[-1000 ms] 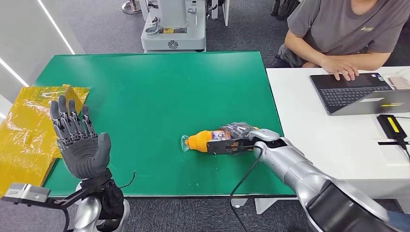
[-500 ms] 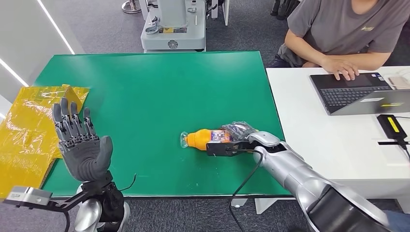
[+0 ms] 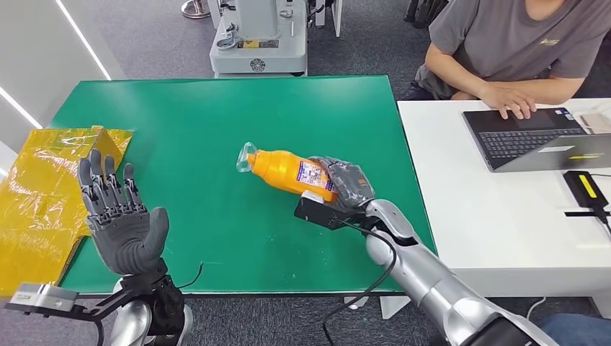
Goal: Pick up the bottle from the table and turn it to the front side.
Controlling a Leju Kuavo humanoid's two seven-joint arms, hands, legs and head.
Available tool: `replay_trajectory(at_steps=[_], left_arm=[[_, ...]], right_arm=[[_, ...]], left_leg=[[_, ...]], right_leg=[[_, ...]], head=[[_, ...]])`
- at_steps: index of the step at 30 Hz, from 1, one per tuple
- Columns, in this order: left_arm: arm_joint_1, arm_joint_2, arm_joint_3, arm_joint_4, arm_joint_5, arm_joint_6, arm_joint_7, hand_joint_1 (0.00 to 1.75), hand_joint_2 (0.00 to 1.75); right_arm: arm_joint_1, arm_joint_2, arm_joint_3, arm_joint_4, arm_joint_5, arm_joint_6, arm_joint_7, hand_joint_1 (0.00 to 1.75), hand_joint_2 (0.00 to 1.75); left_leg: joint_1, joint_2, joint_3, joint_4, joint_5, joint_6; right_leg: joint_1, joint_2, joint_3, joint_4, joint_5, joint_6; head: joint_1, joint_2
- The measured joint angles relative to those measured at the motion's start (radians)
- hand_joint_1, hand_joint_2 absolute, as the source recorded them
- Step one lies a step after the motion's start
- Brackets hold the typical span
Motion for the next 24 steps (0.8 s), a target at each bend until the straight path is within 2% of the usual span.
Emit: replay_trajectory(at_steps=[6,14,19,24], left_arm=[[-0.021,-0.006,-0.001,0.009,0.016,0.008,0.035,0.0,1.75],[-0.082,-0.005,-0.025,0.09,0.008,-0.002,0.134,0.0,1.75],[-0.134,-0.006,-0.054,0.186,-0.007,-0.04,0.156,0.0,1.75],[-0.18,-0.006,-0.079,0.259,-0.007,-0.081,0.156,0.0,1.75]], right_arm=[[0.102,0.011,-0.083,-0.176,0.02,-0.175,-0.011,1.75,1.75],[0.198,0.035,-0.107,-0.339,0.097,-0.392,-0.13,1.75,1.75],[0.246,0.04,-0.102,-0.395,0.11,-0.418,-0.158,1.75,1.75],[0.263,0.04,-0.099,-0.4,0.094,-0.378,-0.169,1.75,1.75]], left_leg=[[0.0,-0.001,-0.001,0.0,0.0,0.0],[0.0,0.0,-0.001,0.0,-0.001,-0.001],[0.0,0.0,-0.001,0.0,-0.001,-0.001],[0.0,0.0,-0.001,0.0,-0.001,-0.001]], right_leg=[[0.0,-0.001,-0.001,0.0,0.0,0.0],[0.0,0.0,-0.001,0.0,0.0,0.0],[0.0,0.0,-0.001,0.0,0.0,0.0],[0.0,0.0,-0.001,0.0,0.0,0.0]], head=[[0.0,0.0],[0.0,0.0],[0.0,0.0],[0.0,0.0]])
